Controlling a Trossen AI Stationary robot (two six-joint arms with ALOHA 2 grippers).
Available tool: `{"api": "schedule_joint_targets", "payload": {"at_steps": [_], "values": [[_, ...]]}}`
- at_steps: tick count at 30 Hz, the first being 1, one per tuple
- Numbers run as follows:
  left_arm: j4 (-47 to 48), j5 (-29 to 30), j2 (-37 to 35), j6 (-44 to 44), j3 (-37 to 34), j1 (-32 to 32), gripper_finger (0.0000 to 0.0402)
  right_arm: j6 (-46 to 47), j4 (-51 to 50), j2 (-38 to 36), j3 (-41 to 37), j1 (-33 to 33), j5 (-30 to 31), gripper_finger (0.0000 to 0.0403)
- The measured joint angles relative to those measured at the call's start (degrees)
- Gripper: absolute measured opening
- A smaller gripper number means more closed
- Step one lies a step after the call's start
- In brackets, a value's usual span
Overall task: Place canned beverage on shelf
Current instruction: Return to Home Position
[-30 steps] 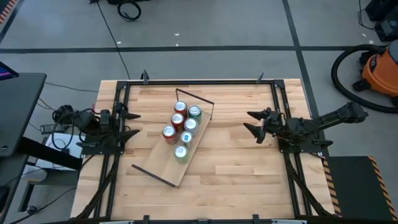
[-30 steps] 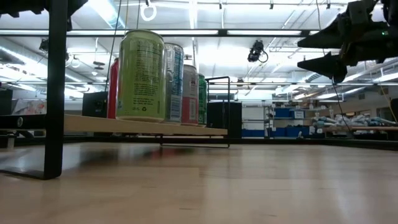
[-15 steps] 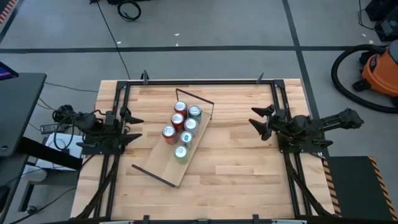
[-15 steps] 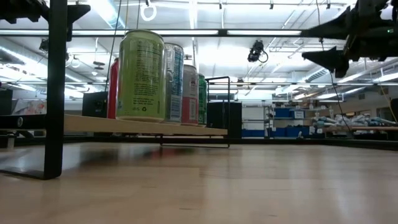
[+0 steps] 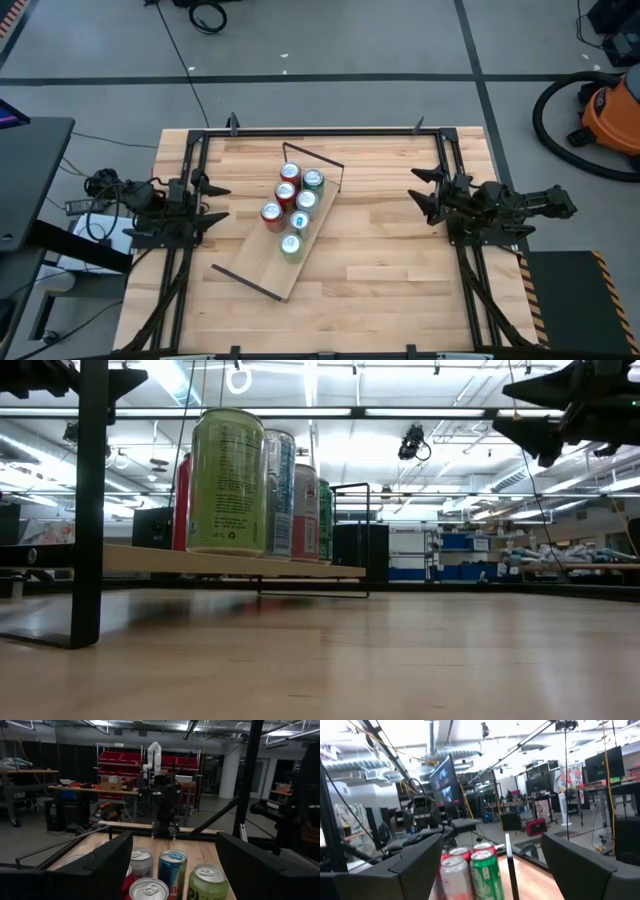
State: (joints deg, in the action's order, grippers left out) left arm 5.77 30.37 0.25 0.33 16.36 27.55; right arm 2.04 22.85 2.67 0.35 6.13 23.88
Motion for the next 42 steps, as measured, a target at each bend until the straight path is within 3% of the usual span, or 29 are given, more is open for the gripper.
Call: {"api": "schedule_joint_targets", "payload": {"at_steps": [7, 11, 16, 21, 27, 33, 42], "values": [[-0.24, 1.23, -0.04, 0.79, -0.78, 0.0, 0.0295, -0.68, -5.6, -2.64, 0.3, 0.0, 1.78, 0.0348], [-3.37, 1.56, -0.02, 0.48, -5.89, 0.0, 0.0295, -1.48, -4.9, -2.59, 0.23, 0.0, 1.84, 0.0348], [-14.96, 2.97, -0.02, 3.04, -12.82, 0.0, 0.0294, 0.98, -7.51, -2.57, 0.01, -0.02, 2.04, 0.0348], [-17.1, 2.93, 0.0, 3.77, -15.74, 0.0, 0.0294, 3.54, -7.41, -2.53, 0.01, -0.02, 3.42, 0.0348], [-16.75, -0.17, 0.06, 3.48, -15.91, 0.0, 0.0294, 5.78, -7.78, -2.33, 0.01, -0.02, 10.51, 0.0348], [-13.93, -1.09, 0.07, 1.27, -15.91, 0.0, 0.0294, 5.55, -7.52, -2.33, 0.01, -0.01, 10.73, 0.0348], [-10.8, -0.83, 0.11, -9.72, -15.91, 0.0, 0.0295, 5.52, -7.52, -2.33, 0.01, -0.02, 10.64, 0.0348]]}}
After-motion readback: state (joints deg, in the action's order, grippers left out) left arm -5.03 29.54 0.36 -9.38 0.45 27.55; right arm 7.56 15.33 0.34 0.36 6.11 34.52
